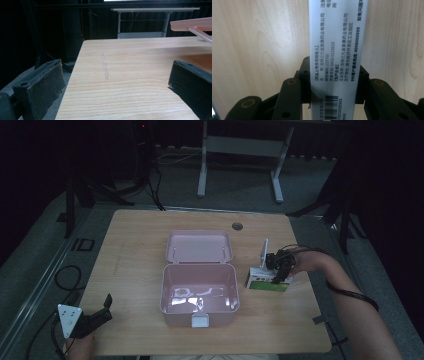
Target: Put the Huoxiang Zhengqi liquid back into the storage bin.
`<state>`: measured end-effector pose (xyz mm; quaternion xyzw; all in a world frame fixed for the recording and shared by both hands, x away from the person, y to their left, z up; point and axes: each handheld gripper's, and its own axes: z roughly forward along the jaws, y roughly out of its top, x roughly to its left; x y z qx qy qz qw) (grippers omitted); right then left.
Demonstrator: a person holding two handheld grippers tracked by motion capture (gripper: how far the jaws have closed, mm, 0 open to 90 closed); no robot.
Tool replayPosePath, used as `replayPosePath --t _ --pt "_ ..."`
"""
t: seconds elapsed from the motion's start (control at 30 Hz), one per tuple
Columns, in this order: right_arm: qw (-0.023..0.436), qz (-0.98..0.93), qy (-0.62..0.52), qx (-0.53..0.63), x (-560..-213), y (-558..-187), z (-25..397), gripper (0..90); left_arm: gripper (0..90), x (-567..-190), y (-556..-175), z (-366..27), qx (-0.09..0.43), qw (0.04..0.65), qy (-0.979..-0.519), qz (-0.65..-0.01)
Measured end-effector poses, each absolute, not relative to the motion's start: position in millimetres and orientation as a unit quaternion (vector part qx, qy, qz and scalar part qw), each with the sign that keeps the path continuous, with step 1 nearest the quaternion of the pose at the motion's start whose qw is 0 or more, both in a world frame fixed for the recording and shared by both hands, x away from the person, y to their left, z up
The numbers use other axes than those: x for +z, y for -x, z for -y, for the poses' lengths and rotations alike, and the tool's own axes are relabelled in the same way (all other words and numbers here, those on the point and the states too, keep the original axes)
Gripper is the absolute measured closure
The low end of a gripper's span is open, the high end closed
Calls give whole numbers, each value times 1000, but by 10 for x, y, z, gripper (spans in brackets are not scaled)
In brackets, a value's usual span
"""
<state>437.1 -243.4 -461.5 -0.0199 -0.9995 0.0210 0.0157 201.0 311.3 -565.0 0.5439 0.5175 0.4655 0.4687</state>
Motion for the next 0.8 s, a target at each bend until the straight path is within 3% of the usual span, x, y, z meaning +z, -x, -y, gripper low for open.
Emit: replayPosePath --t 0.37,0.8 --pt "38 999 27 23 -4528 -4176 2411 627 2 -5650 -2011 -3109 467 468 -543 -518" --pt "29 999 18 19 -4234 -3947 2348 628 2 -5650 -2010 -3109 467 467 -543 -519"
